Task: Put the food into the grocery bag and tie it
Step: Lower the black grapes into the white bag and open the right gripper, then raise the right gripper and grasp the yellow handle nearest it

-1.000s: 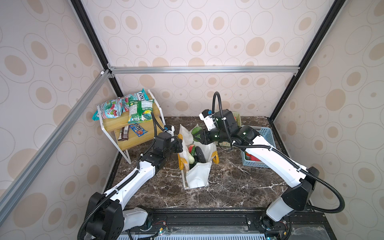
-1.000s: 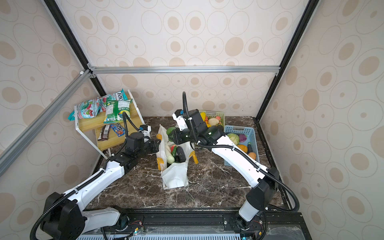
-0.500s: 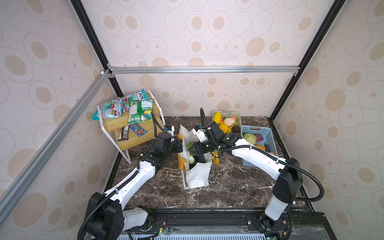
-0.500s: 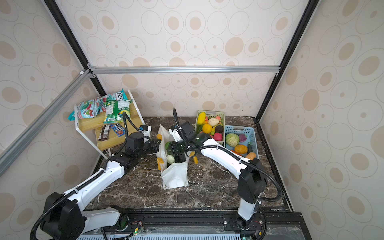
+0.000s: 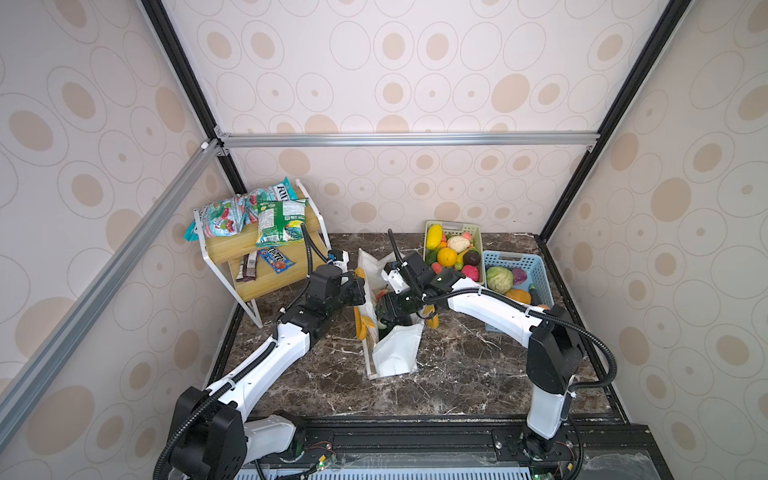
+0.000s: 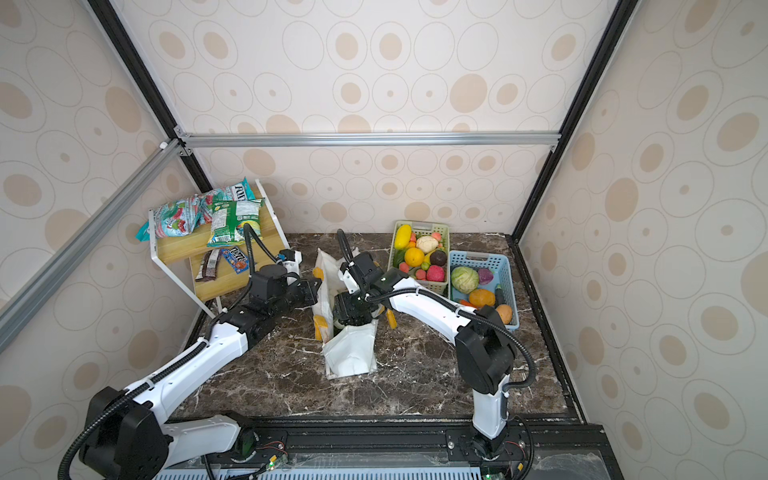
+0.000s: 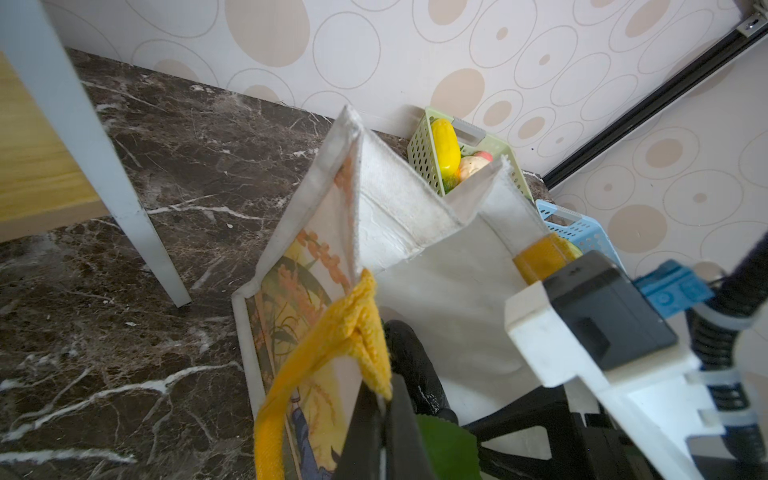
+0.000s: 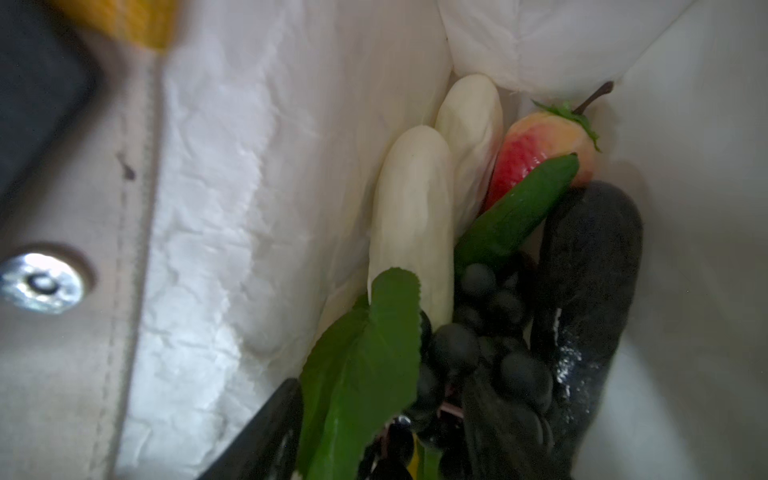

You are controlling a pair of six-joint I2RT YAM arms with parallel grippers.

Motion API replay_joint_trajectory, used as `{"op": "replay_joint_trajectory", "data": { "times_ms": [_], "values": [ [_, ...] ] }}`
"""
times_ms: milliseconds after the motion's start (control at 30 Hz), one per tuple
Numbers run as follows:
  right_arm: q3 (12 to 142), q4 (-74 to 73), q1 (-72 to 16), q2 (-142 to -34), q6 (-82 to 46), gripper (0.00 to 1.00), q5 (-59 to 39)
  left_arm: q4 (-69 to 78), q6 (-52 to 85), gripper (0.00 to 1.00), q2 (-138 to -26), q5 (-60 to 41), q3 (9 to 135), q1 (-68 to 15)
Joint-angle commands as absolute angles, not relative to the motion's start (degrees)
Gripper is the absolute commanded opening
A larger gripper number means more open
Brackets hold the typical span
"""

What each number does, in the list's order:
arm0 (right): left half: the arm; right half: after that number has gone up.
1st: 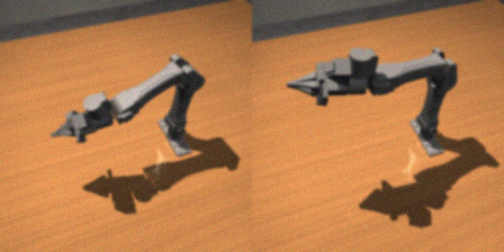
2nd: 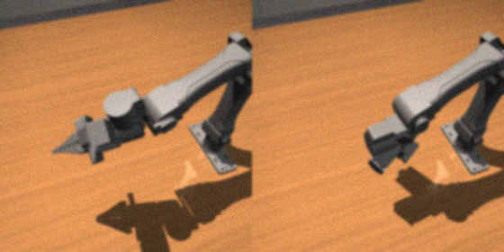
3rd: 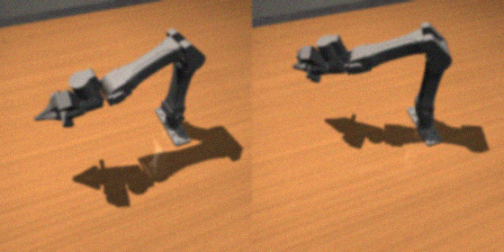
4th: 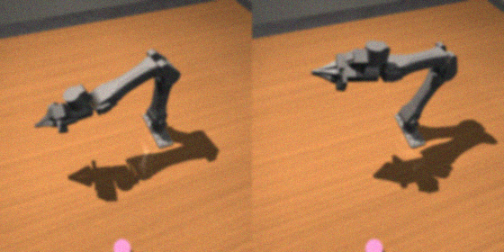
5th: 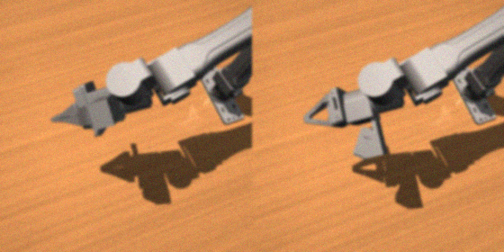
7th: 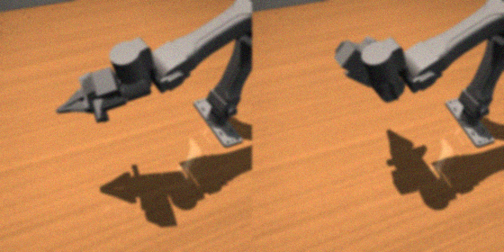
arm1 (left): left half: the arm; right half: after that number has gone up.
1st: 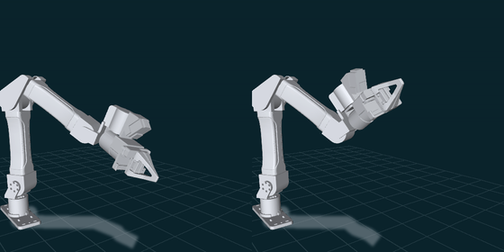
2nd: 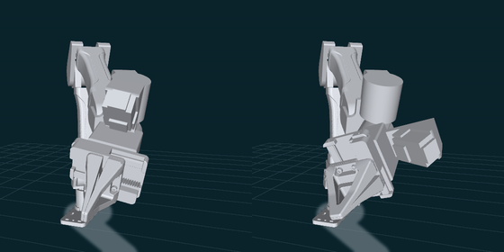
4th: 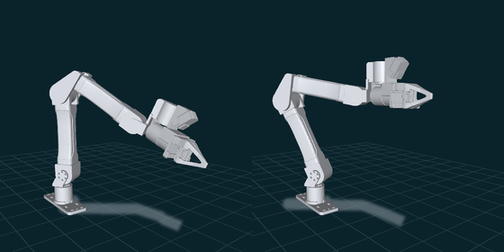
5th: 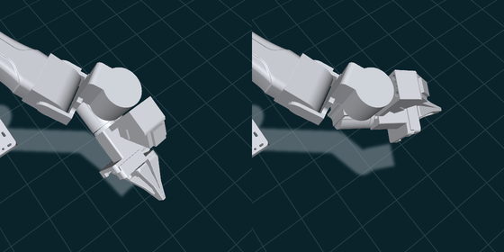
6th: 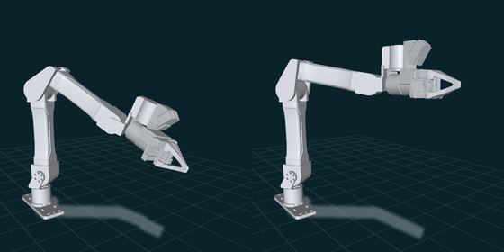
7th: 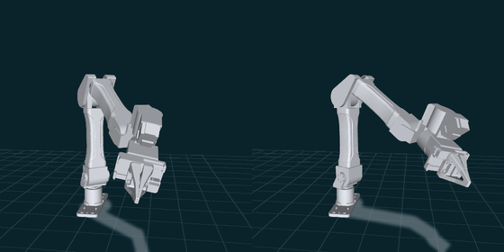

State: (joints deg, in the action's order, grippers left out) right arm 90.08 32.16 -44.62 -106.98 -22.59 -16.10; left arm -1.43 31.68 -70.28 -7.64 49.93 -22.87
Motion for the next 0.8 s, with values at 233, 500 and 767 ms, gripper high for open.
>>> {"op": "replay_joint_trajectory", "data": {
  "times_ms": [233, 500, 767],
  "values": [
    [89.97, 34.97, -44.84, -97.38, -19.79, 0.83, -14.32, -1.74, 31.46, 0.00, -68.55, -7.47, 50.03, -22.81],
    [86.80, 35.51, -43.00, -89.18, -19.09, 0.86, -8.08, -2.23, 31.55, 0.00, -67.76, -7.63, 49.84, -22.81],
    [73.71, 30.62, -29.52, -81.72, -23.81, 0.74, -8.33, -2.81, 31.31, 0.00, -67.55, -7.66, 49.83, -22.92]
  ]
}}
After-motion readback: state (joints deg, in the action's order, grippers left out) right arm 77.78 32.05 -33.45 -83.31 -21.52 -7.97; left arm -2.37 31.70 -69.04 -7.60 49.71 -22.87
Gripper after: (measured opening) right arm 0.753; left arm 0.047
